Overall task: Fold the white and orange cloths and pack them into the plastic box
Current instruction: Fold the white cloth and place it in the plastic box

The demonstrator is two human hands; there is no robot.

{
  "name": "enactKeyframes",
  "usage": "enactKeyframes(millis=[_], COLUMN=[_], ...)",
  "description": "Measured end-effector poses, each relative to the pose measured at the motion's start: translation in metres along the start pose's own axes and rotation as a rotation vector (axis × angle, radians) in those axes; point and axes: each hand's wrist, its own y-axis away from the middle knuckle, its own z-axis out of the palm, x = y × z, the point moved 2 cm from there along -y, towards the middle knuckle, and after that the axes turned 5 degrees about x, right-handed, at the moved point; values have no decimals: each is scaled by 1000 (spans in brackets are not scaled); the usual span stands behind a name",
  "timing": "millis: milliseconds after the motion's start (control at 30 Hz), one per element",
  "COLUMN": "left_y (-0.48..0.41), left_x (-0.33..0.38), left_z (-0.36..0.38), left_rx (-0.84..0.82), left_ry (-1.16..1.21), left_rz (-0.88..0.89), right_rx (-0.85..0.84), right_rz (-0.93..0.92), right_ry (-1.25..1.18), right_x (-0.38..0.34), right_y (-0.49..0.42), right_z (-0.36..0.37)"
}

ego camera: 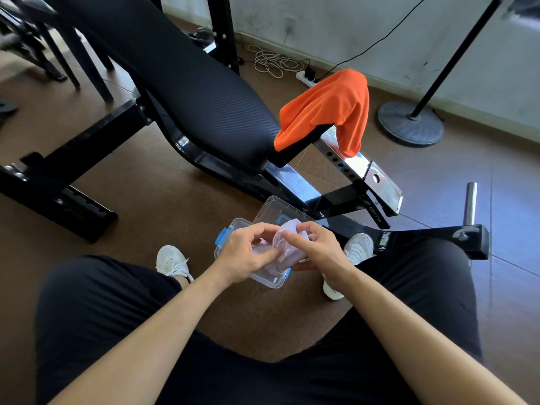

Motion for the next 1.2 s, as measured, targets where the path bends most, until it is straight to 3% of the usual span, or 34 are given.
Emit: enactKeyframes(millis=[167, 333, 433, 567, 633, 733, 933, 1133, 1200], left_y=[-1, -3, -6, -8, -6, -3, -1, 9, 14], left_x=[0, 1, 0, 0, 2, 7, 9, 14, 13], left_z=[0, -3, -9, -15, -14, -12, -13, -16, -14], left_rx=[-39, 92, 94, 34, -23, -15, 5, 180, 159], left_ry=[-80, -142, -74, 56, 74, 53, 104, -262, -332], left_rz=[52, 112, 103, 48, 66, 117, 89, 397, 423], right_rx=[22, -141, -182, 59, -22, -202, -273, -129, -102], right_rz=[115, 76, -100, -504, -607, -536, -485, -491, -488], right_ry=[-229, -304, -110, 400, 486, 429, 352, 269, 214], right_x=[-4, -9, -10, -14, -17, -17, -22, -20, -21], right_y=[-3, 5, 6, -1, -1, -1, 6, 5, 5], right_z=[-2, -3, -6, -18, -17, -13, -16, -26, -31])
